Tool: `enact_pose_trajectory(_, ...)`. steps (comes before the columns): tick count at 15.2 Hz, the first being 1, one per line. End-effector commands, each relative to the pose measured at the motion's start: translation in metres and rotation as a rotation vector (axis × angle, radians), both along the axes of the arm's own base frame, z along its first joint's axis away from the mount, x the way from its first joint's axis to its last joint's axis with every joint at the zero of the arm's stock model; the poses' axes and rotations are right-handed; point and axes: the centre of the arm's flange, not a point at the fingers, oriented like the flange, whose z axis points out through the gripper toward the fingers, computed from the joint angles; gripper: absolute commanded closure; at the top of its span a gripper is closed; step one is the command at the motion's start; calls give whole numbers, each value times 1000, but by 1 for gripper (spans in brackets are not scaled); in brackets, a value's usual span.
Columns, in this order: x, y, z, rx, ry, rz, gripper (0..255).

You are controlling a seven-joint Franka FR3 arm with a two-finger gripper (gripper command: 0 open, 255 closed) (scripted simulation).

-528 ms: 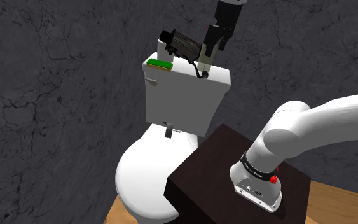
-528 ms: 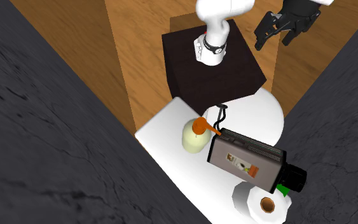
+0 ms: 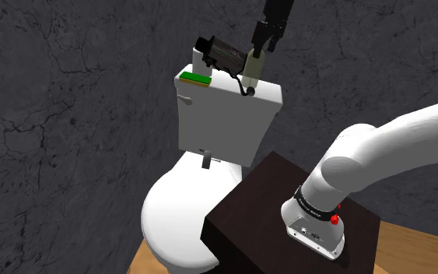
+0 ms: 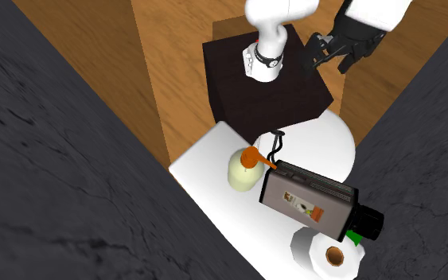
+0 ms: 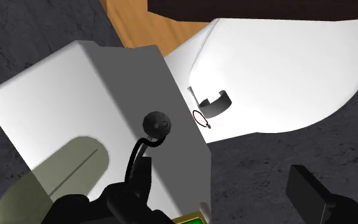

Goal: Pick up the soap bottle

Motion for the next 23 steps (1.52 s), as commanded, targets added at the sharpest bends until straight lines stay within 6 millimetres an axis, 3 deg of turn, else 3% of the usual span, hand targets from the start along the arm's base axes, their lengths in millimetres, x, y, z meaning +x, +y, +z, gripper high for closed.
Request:
enact_pose_trajectory(1, 14, -25, 2, 2, 3, 0, 0)
enact_pose_trajectory(17, 123, -211, 22, 26, 25, 2, 0)
enact_pose_trajectory(23, 126, -215, -4, 26, 25, 2, 0)
